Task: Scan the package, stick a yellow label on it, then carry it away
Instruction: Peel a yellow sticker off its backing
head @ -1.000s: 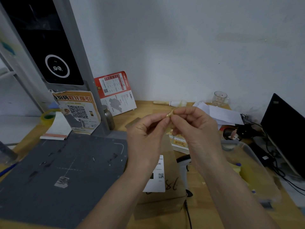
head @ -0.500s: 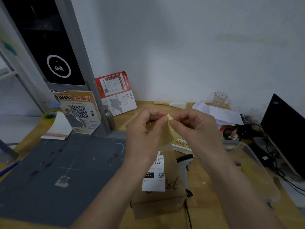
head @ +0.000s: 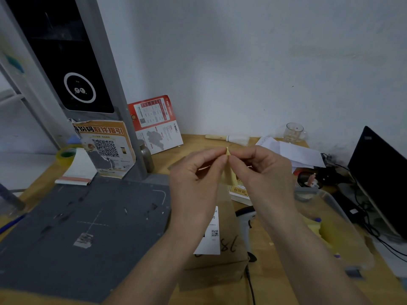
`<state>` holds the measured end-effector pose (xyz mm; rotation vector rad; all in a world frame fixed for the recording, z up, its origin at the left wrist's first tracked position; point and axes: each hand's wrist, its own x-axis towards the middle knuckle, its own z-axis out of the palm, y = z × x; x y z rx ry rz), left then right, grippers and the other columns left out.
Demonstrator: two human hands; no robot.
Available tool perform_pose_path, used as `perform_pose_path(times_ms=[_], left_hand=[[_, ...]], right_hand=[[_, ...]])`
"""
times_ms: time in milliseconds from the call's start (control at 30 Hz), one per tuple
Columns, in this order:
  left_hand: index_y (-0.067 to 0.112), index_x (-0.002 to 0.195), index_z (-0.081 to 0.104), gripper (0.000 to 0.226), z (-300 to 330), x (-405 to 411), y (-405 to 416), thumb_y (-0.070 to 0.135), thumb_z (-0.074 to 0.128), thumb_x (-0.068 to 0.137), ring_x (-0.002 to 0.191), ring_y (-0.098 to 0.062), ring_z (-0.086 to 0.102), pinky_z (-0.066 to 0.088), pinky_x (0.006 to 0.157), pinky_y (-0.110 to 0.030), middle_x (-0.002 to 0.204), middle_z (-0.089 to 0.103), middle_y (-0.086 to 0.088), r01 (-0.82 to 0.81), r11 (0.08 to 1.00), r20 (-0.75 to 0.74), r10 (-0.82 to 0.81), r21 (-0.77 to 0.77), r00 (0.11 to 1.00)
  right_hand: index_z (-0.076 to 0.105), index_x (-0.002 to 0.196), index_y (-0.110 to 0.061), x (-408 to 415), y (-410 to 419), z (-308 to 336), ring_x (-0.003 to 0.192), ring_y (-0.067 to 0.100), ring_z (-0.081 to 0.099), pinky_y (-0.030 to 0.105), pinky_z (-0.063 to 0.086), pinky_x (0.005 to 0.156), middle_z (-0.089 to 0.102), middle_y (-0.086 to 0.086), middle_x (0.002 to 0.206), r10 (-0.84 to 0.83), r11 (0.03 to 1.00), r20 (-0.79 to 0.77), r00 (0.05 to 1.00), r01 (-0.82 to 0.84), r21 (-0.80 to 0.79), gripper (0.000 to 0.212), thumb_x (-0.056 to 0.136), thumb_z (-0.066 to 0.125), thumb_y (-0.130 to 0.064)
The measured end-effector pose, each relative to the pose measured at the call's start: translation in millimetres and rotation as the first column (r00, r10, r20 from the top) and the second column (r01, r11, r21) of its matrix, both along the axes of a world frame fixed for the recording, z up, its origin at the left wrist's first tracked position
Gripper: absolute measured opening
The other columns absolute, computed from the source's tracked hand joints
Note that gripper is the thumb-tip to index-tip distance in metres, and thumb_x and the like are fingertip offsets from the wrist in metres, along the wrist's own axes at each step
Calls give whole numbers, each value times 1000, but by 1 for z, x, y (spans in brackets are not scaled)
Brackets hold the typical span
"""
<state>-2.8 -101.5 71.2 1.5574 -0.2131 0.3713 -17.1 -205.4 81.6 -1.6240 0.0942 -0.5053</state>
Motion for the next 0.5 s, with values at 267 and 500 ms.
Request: perform_pose_path(times_ms=[267,500], left_hand=[[15,88,76,16,4,1,0,3,69,81,81,-15,74,58,74,-22,84,77,-3,38,982,-175,-71,-185,982],[13,80,76,11,5,0,0,4,70,80,80,-21,73,59,76,-27,78,76,-6,13,972,-245,-72,-236,967]], right_hand=[[73,73,-25,-1,2,-2,68,6,67,17,52,64,73,-4,72,-14,999,29,999,15,-34,21,76,73,-4],[74,75,-23,-1,3,-2,72,9,69,16,53,66,74,1,79,-13,996,68,998,18,-84,22,76,73,-1]])
